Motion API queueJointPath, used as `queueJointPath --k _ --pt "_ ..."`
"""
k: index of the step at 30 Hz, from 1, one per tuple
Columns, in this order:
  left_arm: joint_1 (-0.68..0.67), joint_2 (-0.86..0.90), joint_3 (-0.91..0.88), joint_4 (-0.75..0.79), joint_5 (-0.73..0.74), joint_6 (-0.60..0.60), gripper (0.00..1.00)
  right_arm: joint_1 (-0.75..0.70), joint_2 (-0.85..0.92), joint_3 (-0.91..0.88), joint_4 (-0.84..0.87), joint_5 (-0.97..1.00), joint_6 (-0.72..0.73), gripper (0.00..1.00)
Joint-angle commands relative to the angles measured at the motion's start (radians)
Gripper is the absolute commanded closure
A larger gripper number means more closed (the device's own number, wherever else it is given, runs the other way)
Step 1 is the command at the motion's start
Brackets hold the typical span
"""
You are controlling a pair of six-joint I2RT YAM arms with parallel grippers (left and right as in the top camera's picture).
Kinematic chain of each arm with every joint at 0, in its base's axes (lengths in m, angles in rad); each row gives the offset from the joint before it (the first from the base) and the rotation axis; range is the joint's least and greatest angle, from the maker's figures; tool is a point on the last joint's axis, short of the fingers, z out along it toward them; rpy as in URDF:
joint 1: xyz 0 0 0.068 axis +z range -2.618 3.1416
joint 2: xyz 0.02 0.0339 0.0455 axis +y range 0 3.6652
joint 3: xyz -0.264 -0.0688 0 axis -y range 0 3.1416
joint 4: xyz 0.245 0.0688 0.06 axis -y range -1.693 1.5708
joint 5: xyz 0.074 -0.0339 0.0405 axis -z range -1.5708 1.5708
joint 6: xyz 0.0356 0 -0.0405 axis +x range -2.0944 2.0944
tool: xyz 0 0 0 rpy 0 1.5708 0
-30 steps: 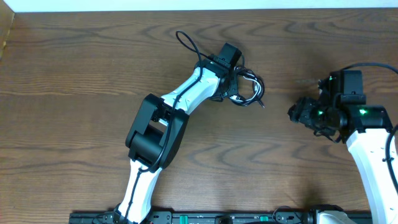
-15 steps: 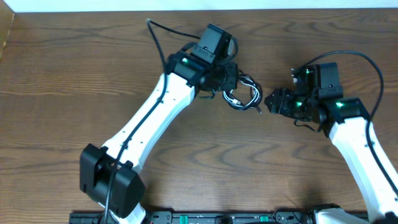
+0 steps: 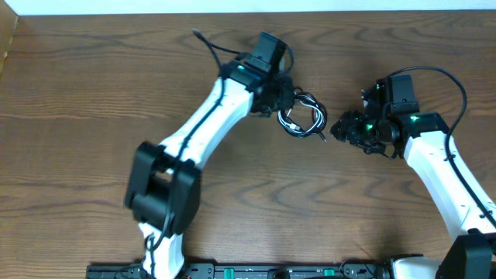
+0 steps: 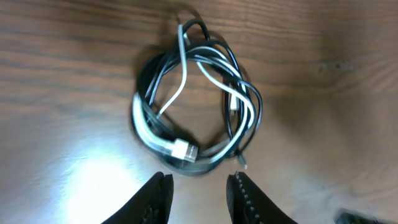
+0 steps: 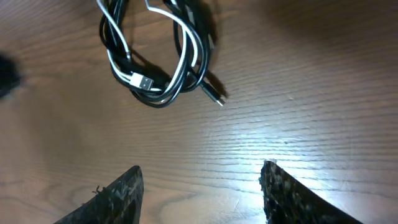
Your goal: Untangle cables
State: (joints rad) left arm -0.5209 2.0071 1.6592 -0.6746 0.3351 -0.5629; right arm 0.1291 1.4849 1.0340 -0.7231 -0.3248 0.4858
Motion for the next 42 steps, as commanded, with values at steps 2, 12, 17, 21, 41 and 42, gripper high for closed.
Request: queueJointPath --k 2,12,17,21,41,42 --pt "-0.032 0.091 -0.004 0.063 -0.003 -0.064 0.68 -0.006 0.001 0.007 -0.016 0.026 0.014 0.43" --pt "-0.061 0.163 -0.004 0.05 -0.201 -0.064 0.72 -0.006 0.001 0.007 -0.072 0.08 0.003 0.42" --pt "-0.061 0.163 -0.013 0.05 -0.256 -0.064 0.72 -0.004 0.001 0.007 -0.078 0.08 0.003 0.41" --pt "-0.061 0.164 -0.025 0.054 -0.281 -0.064 0.72 -0.004 0.001 0.006 -0.079 0.08 -0.006 0.39" --pt "-0.061 0.22 -0.027 0.112 -0.303 -0.079 0.81 -0.004 0.001 0.006 -0.106 0.084 -0.031 0.35" --pt "-0.061 0.227 -0.027 0.113 -0.302 -0.079 0.81 -0.003 0.001 0.006 -0.106 0.084 -0.032 0.34"
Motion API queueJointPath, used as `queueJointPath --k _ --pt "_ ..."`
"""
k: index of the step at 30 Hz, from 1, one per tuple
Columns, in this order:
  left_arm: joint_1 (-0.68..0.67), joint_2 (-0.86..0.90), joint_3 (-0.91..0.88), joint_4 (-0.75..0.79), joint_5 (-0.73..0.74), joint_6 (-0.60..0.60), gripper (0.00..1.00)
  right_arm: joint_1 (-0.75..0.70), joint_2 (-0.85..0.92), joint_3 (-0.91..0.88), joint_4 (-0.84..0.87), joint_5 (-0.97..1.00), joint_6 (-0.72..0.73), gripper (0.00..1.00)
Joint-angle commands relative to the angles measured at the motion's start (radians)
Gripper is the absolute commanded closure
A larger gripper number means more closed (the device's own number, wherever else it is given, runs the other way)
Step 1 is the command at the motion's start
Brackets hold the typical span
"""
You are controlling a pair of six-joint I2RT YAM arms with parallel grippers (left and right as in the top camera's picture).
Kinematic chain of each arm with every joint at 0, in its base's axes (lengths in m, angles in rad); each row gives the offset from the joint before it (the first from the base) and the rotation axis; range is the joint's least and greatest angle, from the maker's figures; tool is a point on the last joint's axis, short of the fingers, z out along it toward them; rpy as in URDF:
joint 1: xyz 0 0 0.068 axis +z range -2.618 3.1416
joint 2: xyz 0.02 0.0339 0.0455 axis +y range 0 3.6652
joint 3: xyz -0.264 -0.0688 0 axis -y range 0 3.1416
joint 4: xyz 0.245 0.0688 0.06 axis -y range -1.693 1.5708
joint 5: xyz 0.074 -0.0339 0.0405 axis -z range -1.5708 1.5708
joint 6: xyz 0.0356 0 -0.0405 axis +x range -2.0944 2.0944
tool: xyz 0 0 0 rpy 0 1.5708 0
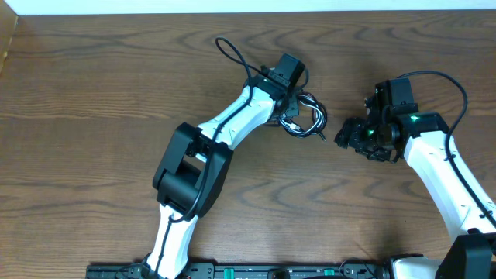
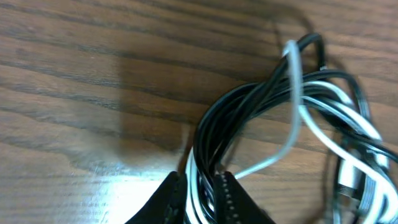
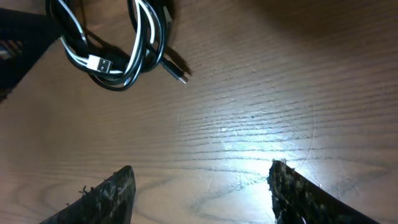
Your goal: Untangle cables
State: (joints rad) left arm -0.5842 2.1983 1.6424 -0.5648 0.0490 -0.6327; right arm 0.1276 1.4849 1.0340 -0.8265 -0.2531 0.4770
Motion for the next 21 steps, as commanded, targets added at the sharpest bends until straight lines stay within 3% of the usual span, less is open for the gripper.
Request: queueJointPath --k 1,18,19,21 --pt "0.002 0.042 -0.01 0.002 -0.016 -0.009 0.81 -0.002 0.001 0.006 -0.003 0.013 -0.023 0.34" --pt "-0.023 0.054 -0.01 -0.106 -0.016 -0.006 0.85 -0.002 0.001 0.006 0.011 0.019 -0.023 0.31" --pt "-0.024 0.054 -0.01 -0.104 -0.016 -0.005 0.92 -0.002 0.001 0.006 0.011 0.019 -0.023 0.31" --pt "-0.024 0.051 -0.009 -0.099 -0.016 -0.004 0.93 -0.002 0.001 0.006 0.011 0.018 -0.023 0.31"
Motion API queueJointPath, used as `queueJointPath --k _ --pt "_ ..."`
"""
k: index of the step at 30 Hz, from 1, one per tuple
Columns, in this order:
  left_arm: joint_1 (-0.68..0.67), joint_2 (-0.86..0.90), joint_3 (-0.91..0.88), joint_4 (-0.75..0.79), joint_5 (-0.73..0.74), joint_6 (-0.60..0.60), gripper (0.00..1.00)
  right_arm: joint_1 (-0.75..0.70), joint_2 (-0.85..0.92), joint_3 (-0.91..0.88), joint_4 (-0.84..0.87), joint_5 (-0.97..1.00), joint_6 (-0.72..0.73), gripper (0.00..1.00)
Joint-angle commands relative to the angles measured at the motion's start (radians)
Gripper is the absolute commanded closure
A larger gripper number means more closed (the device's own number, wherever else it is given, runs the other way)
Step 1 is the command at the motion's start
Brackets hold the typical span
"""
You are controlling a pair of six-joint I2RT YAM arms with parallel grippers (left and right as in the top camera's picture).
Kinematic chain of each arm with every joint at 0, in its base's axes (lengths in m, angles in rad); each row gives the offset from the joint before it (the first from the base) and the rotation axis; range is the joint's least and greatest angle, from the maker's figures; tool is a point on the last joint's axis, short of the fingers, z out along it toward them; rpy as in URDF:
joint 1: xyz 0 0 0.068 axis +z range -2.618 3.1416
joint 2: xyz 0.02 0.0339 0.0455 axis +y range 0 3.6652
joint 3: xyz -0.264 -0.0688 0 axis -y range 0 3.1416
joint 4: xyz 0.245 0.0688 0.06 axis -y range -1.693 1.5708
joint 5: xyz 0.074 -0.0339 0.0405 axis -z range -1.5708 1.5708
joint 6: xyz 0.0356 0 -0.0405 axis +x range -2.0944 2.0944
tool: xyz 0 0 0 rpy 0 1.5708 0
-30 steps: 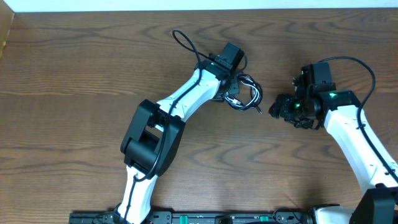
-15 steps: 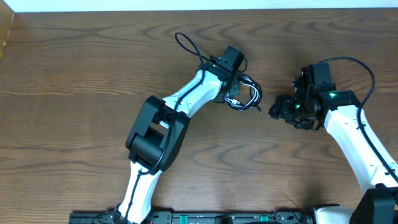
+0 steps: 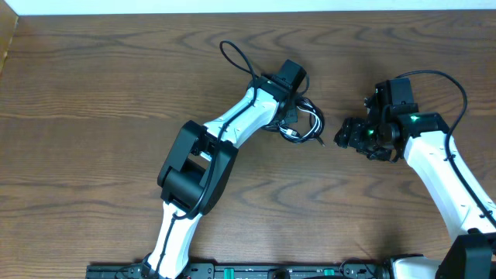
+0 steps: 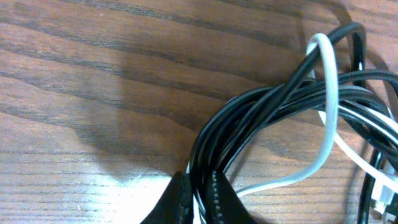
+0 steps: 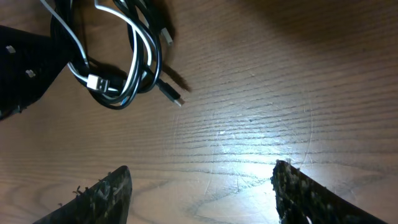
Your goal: Untangle cables
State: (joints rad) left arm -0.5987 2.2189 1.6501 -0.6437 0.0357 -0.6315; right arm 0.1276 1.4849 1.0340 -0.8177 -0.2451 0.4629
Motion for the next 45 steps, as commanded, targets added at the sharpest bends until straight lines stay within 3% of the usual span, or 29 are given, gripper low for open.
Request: queueJointPath --k 1,10,15,28,40,45 --pt "-0.008 0.025 -0.015 -0.021 0.0 -0.005 0.93 -0.002 0.001 0.006 0.003 0.006 -0.008 0.31" --pt "0.025 -0.215 -0.014 -0.013 0.238 0.053 0.93 -0.002 0.001 0.006 0.127 -0.258 -0.132 0.25" --pt "0.044 -0.346 -0.014 -0.019 0.392 0.146 0.92 -0.002 0.001 0.006 0.163 -0.271 -0.127 0.23" --pt "0.119 -0.448 -0.014 -0.048 0.666 0.145 0.92 0.0 0.001 0.006 0.201 -0.33 -0.098 0.26" --pt "0.126 -0.455 -0.014 -0.055 0.691 0.118 0.93 0.083 0.042 0.006 0.416 -0.303 0.067 0.45" --pt "0.127 -0.455 -0.014 -0.056 0.69 0.118 0.93 0.135 0.099 0.006 0.482 -0.172 0.083 0.65"
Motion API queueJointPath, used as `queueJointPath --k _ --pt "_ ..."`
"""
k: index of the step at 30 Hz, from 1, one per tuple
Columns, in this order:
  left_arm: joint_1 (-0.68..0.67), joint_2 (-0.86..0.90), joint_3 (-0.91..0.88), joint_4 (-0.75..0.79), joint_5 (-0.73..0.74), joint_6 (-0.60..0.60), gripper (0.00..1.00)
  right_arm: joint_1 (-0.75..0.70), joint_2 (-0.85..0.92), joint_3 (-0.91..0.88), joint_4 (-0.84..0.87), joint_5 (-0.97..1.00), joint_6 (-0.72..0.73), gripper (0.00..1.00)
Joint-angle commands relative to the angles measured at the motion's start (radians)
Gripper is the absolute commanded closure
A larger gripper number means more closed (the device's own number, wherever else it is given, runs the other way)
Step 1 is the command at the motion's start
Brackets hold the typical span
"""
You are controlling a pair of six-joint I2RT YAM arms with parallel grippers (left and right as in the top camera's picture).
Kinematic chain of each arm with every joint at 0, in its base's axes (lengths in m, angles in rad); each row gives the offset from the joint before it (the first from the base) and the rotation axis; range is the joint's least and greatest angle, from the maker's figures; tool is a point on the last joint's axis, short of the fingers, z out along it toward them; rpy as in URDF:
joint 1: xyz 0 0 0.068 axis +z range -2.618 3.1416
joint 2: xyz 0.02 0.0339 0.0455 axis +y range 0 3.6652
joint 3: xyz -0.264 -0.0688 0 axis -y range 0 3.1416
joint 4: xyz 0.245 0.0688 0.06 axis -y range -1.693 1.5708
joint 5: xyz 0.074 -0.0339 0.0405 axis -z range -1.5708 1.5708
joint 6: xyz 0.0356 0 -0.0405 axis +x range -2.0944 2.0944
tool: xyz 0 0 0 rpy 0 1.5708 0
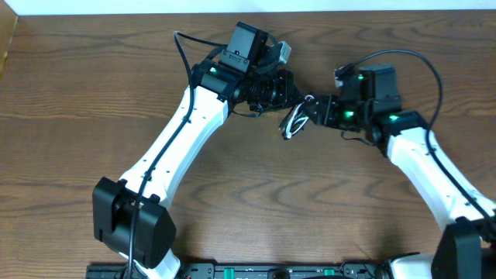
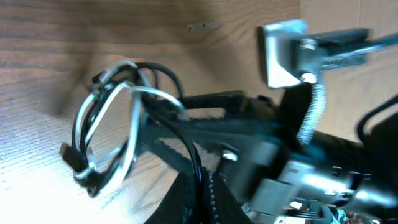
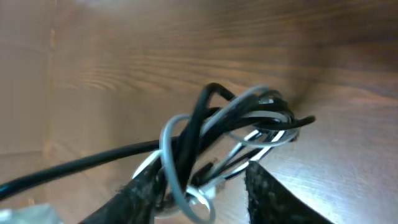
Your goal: Untangle cables
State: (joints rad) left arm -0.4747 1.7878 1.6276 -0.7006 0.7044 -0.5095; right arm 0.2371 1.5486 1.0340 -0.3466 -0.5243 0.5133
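The cable bundle (image 1: 294,122), black and white cords coiled together, stands on edge between the two grippers. My left gripper (image 1: 279,91) is shut on a black strand (image 2: 193,158) that runs from its fingers (image 2: 200,199) to the coil (image 2: 109,134). My right gripper (image 1: 307,113) has come in from the right. In the right wrist view its rough black fingers (image 3: 149,196) stand apart on either side of the bundle (image 3: 230,134), with the gripper (image 3: 205,193) open. The taut black strand (image 3: 74,165) leads away to the left.
The brown wooden table (image 1: 93,116) ends at a white wall along the far edge (image 1: 116,8). A black rail (image 1: 256,271) runs along the near edge. The left arm's own supply cable (image 1: 182,50) loops above its forearm.
My left gripper has drawn back and turned with a black strand held, and the coil now stands on edge. My right gripper has moved left, its fingers now on either side of the bundle.
At first my left gripper hung open over the flat coil, with the right gripper open off to the right. Then the left fingers had narrowed on the coil's left strands, then stood shut on them. Now the strand is pulled out and the right gripper brackets the coil.
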Motion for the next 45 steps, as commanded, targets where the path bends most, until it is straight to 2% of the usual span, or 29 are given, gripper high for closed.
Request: queueJointPath --k 1,4,6,12,15,21,24,30,35,42,45 --pt "0.002 -0.024 0.008 -0.002 0.021 -0.004 0.93 0.028 0.042 0.006 0.013 0.116 0.032 0.69" --pt "0.003 -0.024 0.008 -0.003 0.018 -0.004 0.93 0.028 0.049 0.006 0.013 0.132 0.032 0.82" --pt "0.002 -0.024 0.008 -0.003 -0.002 -0.003 0.92 0.026 0.048 0.006 0.01 0.138 0.032 0.98" --pt "0.002 -0.024 0.008 -0.076 -0.167 0.005 0.91 0.023 0.009 0.006 -0.032 0.137 0.033 0.99" --pt "0.002 -0.022 0.006 -0.12 -0.209 0.055 0.83 0.012 -0.039 0.006 -0.071 0.14 0.057 0.99" --pt "0.002 -0.009 0.005 -0.156 -0.208 0.169 0.59 -0.039 -0.123 0.006 -0.198 0.148 0.131 0.99" --pt "-0.005 0.006 0.004 -0.159 -0.203 0.2 0.57 -0.044 -0.128 0.006 -0.25 0.144 0.148 0.99" --pt "-0.043 0.053 -0.001 -0.134 -0.107 0.27 0.57 -0.044 -0.128 0.006 -0.305 0.092 0.148 0.99" --pt "-0.066 0.126 -0.002 -0.122 -0.055 0.269 0.57 -0.051 -0.128 0.006 -0.305 0.05 0.14 0.99" --pt "-0.065 0.234 -0.002 -0.076 0.177 0.323 0.57 -0.105 -0.128 0.006 -0.335 -0.007 0.09 0.99" --pt "-0.065 0.252 -0.002 -0.027 0.233 0.341 0.57 -0.116 -0.129 0.006 -0.35 -0.009 0.073 0.99"
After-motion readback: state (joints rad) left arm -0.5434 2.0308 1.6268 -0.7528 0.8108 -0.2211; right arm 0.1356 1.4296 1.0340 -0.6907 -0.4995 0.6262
